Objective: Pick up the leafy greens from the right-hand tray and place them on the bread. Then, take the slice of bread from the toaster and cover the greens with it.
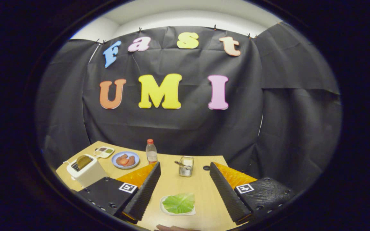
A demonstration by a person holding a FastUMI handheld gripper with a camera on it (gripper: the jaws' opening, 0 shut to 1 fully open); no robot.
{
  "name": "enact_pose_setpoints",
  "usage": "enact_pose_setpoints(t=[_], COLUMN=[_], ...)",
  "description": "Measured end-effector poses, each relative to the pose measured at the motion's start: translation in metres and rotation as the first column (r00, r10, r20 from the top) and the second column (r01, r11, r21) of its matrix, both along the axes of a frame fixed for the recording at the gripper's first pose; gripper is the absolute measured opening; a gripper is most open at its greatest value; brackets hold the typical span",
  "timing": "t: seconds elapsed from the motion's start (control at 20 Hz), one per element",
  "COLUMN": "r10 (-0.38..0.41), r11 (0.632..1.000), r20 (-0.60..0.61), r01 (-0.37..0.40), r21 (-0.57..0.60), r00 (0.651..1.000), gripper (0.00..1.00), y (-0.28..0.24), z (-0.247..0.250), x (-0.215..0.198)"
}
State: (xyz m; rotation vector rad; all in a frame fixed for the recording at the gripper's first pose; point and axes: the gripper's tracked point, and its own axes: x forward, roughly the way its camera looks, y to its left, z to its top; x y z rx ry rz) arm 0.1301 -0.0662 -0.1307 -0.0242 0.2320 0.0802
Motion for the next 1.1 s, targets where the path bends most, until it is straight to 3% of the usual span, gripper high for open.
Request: enact_pose_setpoints(t=[0.3,0.7,0.95,1.1], r10=[0.011,0.002,0.040,0.010], r11=[1.000,0.998,0.999,1.000], r20=[-0.241,-0.517,-0.607,-0.638], r01=[-0.008,0.030,-0.015,0.002], r21=[0.017,0.054,0.046,0.017], r00=[0.970,0.856,0.793,0.770], gripper=[0.95,0.93,0.81,0.66], y=[-0.011,-0.022,-0.007,-0.009], z=[-0.119,-0.251,-0.284,-0.294], x=[0.047,0.101,0.109,0.109])
